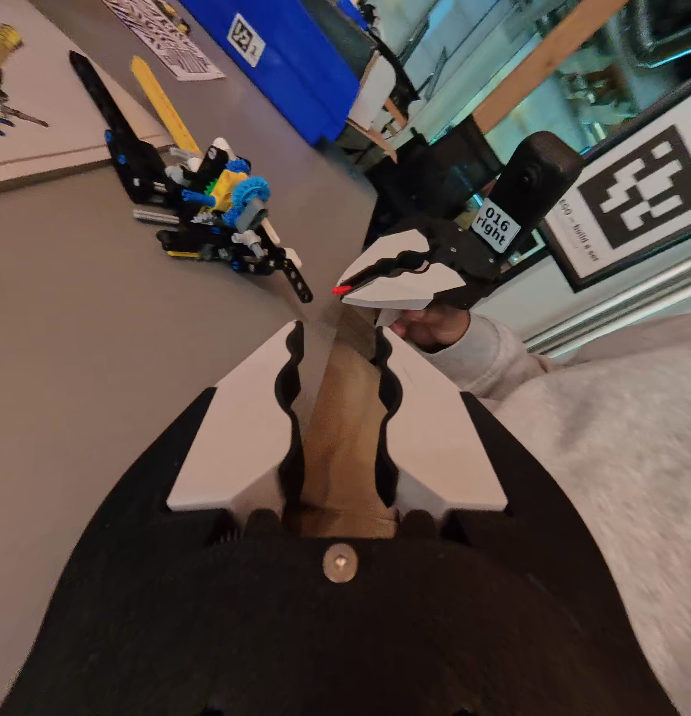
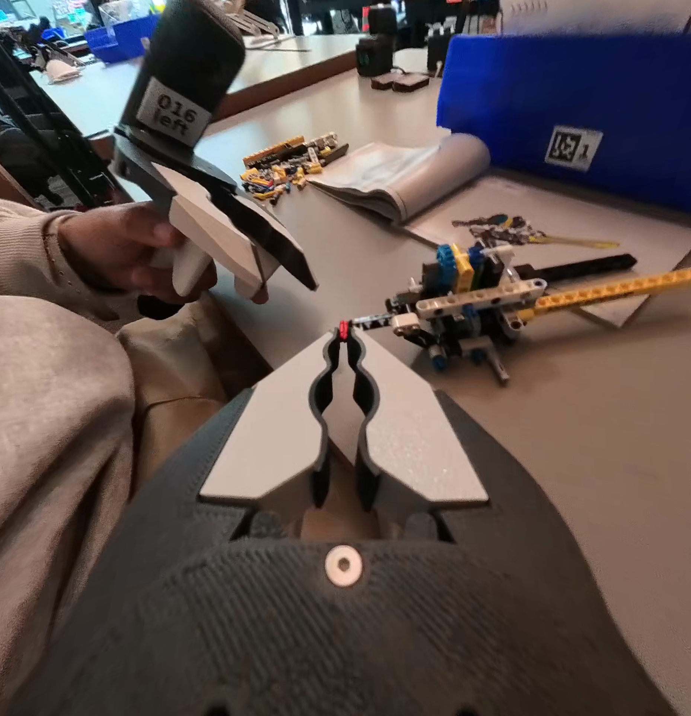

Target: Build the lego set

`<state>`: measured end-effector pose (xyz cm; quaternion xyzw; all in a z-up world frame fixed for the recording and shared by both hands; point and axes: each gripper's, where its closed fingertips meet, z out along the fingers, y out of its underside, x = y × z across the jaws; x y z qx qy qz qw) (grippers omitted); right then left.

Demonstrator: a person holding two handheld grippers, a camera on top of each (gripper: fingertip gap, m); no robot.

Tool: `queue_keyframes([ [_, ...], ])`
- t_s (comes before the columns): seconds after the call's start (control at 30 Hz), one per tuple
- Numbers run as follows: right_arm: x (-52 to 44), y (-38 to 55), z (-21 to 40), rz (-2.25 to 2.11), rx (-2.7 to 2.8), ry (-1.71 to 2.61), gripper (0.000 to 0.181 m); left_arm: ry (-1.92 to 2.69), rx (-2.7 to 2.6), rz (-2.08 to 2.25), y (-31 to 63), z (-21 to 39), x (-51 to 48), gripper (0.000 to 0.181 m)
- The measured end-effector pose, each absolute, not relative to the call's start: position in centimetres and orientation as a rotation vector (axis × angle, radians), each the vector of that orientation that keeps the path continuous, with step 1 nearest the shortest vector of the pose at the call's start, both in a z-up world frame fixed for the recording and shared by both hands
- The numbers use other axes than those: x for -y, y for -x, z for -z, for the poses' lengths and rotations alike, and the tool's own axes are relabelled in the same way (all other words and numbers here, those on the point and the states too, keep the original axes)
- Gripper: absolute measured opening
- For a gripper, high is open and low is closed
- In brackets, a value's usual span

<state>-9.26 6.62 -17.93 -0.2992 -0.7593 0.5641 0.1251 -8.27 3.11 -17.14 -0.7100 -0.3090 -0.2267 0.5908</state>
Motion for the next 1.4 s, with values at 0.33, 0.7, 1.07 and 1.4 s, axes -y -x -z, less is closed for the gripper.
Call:
queue_keyframes([
  [0.33,-7.0,10.3,19.3,-1.799,2.265,1.110,0.002,1.671,0.800,0.631,10.0,18.3,-5.1,0.017],
  [0.7,-6.7,10.2,19.3,-1.911,2.235,1.183,0.002,1.687,0.937,0.868,10.3,19.9,-6.1,0.014],
  [1.07,-6.3,10.1,19.4,-1.995,2.221,1.281,0.002,1.559,0.991,1.138,9.9,19.0,-6.1,0.023],
  [1.4,-6.3,10.2,19.4,-2.045,2.199,1.336,0.002,1.536,1.011,1.212,10.2,19.1,-6.3,0.005],
])
